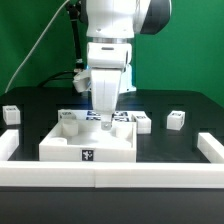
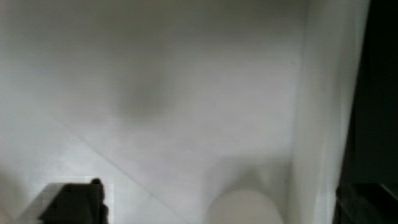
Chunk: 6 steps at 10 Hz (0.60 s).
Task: Assemble one leg
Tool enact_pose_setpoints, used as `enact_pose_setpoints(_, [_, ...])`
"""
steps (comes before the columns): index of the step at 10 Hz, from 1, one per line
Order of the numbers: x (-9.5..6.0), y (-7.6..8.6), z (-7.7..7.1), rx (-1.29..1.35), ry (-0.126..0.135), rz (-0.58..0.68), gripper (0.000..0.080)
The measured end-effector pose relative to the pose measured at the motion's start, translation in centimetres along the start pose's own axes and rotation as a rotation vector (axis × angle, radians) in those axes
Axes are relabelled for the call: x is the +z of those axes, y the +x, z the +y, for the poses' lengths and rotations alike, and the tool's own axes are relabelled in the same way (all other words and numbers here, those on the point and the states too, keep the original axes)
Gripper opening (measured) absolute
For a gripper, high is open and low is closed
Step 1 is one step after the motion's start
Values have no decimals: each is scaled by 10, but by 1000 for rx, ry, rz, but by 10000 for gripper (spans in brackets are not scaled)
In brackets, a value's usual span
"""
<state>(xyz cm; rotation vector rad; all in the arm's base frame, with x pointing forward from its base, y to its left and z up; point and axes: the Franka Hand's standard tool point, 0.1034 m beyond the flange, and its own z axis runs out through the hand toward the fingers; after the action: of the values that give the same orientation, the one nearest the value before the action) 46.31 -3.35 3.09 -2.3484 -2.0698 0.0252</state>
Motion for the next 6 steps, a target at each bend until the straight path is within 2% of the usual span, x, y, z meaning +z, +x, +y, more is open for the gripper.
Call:
enact_pose_setpoints(2, [9, -3, -5, 8, 19, 0, 650])
enact_pose_setpoints(6, [23, 1, -13, 30, 33, 5, 650])
